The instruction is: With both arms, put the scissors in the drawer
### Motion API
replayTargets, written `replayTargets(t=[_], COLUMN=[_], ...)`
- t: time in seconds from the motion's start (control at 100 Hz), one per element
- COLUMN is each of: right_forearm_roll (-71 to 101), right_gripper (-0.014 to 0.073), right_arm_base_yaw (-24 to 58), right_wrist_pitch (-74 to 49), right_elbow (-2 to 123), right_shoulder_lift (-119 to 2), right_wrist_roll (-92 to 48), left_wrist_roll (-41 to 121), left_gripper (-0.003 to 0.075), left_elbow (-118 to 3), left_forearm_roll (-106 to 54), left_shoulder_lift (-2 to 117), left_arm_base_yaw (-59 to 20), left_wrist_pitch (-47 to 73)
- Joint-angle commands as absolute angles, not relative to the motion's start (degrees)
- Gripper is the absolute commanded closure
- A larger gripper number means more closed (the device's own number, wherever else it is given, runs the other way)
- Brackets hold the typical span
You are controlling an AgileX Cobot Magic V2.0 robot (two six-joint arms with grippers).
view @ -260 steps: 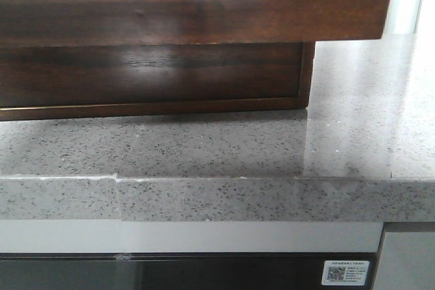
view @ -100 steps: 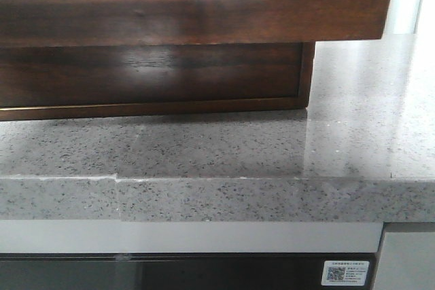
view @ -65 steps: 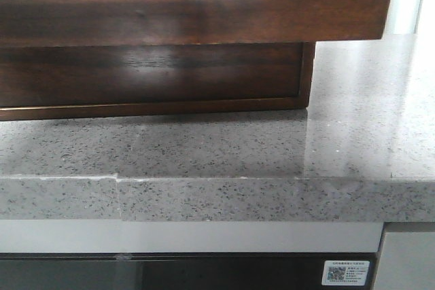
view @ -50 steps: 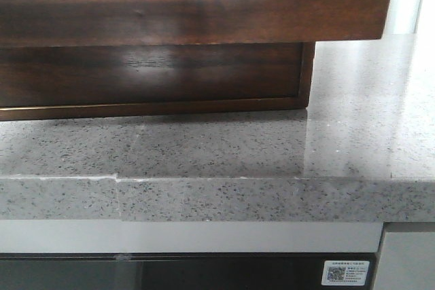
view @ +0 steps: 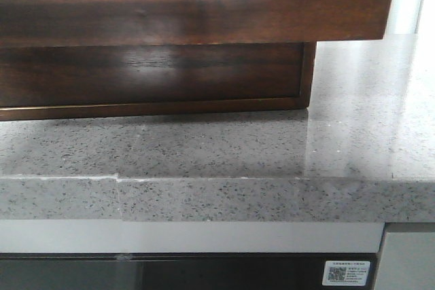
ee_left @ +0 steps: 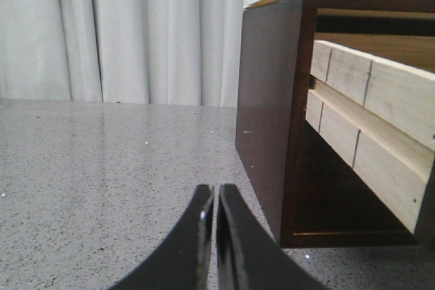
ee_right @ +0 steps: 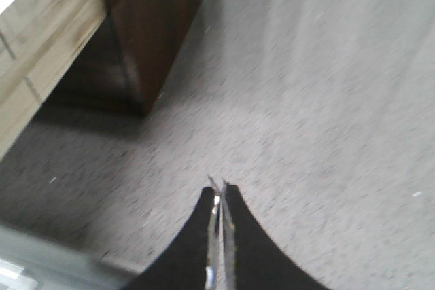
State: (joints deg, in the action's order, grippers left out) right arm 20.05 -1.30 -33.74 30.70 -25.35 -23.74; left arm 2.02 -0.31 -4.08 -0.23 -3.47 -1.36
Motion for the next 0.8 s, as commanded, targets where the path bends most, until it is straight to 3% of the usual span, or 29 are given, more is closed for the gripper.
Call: replayTargets(t=[0.0, 0.19, 0.38, 0.56, 0.79], right_forearm_roll=[19.8, 20.0, 19.5, 0.5, 0.0], right_gripper=[0.0662, 0.0662, 0.0662, 0.0662, 0.0662], right_arm_base_yaw=[-1.2, -1.2, -1.2, -1.2, -1.2], right_wrist_pitch=[-22.0, -14.1, -5.3, 1.0, 6.4], right_elbow=[26.5, 13.7, 6.2, 2.0, -1.6], right_shoulder_lift=[-20.0, -7.4, -2.9, -1.5, 1.9], right_wrist_roll=[-24.0, -24.0, -22.8, -1.2, 0.0], left_wrist_roll=[1.3, 1.3, 1.3, 1.3, 1.3], left_gripper=[0.0741, 0.0741, 0.0741, 0.0741, 0.0741], left_elbow=[1.7, 1.7, 1.7, 1.7, 1.7], left_forearm_roll=[-4.0, -4.0, -4.0, -4.0, -4.0], left_shoulder_lift=[-1.3, -1.3, -1.3, -1.3, -1.3], left_arm_base_yaw=[-3.3, -3.3, -3.3, -3.3, -3.3], left_wrist_pitch=[-6.1, -6.1, -6.1, -6.1, -6.1])
